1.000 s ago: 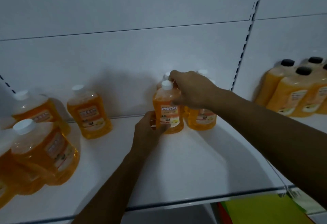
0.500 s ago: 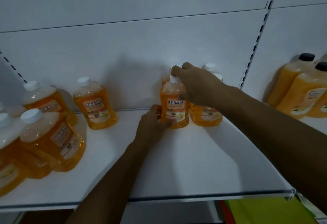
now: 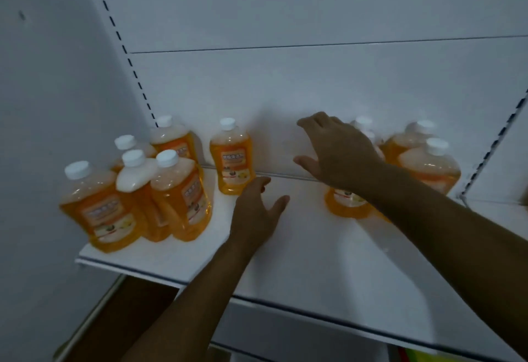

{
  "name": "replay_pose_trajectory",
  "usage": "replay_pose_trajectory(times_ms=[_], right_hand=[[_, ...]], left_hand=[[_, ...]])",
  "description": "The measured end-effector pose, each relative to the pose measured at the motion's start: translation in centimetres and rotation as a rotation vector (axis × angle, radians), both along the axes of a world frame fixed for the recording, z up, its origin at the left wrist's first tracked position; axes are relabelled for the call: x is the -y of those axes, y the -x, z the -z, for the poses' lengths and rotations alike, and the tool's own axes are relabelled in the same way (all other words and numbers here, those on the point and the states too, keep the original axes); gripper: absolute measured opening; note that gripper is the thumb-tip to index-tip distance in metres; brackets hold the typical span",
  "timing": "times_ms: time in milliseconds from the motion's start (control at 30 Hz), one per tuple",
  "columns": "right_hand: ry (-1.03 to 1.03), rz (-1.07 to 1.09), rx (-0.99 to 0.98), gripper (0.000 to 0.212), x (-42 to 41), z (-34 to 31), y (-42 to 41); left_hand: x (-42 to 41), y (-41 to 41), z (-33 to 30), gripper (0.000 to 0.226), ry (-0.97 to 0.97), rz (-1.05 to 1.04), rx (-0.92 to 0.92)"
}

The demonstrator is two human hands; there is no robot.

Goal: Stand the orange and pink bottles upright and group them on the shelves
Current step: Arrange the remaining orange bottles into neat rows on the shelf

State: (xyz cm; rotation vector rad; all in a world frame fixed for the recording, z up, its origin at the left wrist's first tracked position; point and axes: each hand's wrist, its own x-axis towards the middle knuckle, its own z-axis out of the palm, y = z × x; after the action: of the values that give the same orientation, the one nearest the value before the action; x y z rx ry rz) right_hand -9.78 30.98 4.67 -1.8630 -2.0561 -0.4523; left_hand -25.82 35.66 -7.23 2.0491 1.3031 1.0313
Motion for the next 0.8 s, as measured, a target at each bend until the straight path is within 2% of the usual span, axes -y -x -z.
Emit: replay_pose_trajectory(times_ms=[167, 300, 400, 467, 567, 733, 800], right_hand=[[0.103, -0.104, -0.301, 0.071, -4.7, 1.4, 4.3], [0.146, -0.16, -0.464, 0.085, -8.3, 2.0, 6.6], [0.16, -0.201, -0.538, 0.09, -10.2, 2.1, 7.3], [0.185, -0.238, -0.547, 0.09, -10.9, 2.2, 7.6], [0.149, -0.241, -0.459, 0.079, -11.4, 2.2, 7.8], [0.152, -0.248, -0.546, 0.065, -10.6, 1.5, 7.0], [0.17, -0.242, -0.531, 0.064, -9.9, 1.2, 6.1]], left_hand=[[-1.0, 4.0, 0.4, 0.063, 0.096, -0.104, 0.12], [-1.1, 5.0, 0.9, 0.071, 0.225, -0.053, 0.207], [-1.3, 5.4, 1.3, 0.074, 0.242, -0.009, 0.217], [-1.4, 5.6, 1.4, 0.076, 0.235, 0.004, 0.196], [-1.6, 5.7, 1.1, 0.074, 0.234, 0.016, 0.207], [-1.7, 5.8, 0.7, 0.061, 0.2, 0.027, 0.223], [-1.9, 5.5, 0.4, 0.065, 0.176, 0.014, 0.179]])
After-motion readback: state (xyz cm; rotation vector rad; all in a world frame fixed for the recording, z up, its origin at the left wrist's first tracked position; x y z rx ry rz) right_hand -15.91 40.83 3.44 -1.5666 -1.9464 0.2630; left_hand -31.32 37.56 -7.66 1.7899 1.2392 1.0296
